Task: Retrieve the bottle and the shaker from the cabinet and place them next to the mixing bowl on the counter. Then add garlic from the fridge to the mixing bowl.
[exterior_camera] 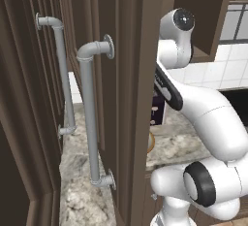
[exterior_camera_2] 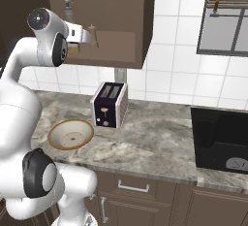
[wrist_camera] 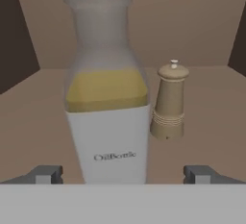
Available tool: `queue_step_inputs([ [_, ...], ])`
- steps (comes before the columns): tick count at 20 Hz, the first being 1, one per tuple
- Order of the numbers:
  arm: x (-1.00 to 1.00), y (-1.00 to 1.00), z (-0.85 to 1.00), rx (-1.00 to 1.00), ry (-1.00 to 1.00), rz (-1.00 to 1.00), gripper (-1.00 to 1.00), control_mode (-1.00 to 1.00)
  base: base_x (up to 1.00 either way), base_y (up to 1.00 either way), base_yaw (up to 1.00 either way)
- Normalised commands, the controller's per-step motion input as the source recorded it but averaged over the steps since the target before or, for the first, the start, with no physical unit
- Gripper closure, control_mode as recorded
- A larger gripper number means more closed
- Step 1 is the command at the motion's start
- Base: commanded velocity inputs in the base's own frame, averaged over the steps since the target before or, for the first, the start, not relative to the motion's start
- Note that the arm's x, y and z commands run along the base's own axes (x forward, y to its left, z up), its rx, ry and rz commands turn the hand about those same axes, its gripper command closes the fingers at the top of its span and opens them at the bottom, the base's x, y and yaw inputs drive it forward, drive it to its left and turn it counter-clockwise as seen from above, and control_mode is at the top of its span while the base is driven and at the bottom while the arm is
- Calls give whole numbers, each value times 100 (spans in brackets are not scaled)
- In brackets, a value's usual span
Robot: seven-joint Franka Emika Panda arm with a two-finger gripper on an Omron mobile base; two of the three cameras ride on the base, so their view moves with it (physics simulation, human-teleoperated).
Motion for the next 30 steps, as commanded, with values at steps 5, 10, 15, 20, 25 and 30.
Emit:
queue_step_inputs([
  [5, 38, 0, 0, 0, 0, 5, -100, -100, 0, 0, 0],
  [10, 28, 10, 0, 0, 0, 3, -100, -100, 0, 0, 0],
  [15, 12, 5, 0, 0, 0, 1, -100, -100, 0, 0, 0],
  [20, 2, 0, 0, 0, 0, 0, 100, -100, 0, 0, 0],
  [25, -2, -1, 0, 0, -2, 0, 100, -100, 0, 0, 0],
  [30, -32, -1, 0, 0, -9, 0, 100, -100, 0, 0, 0],
])
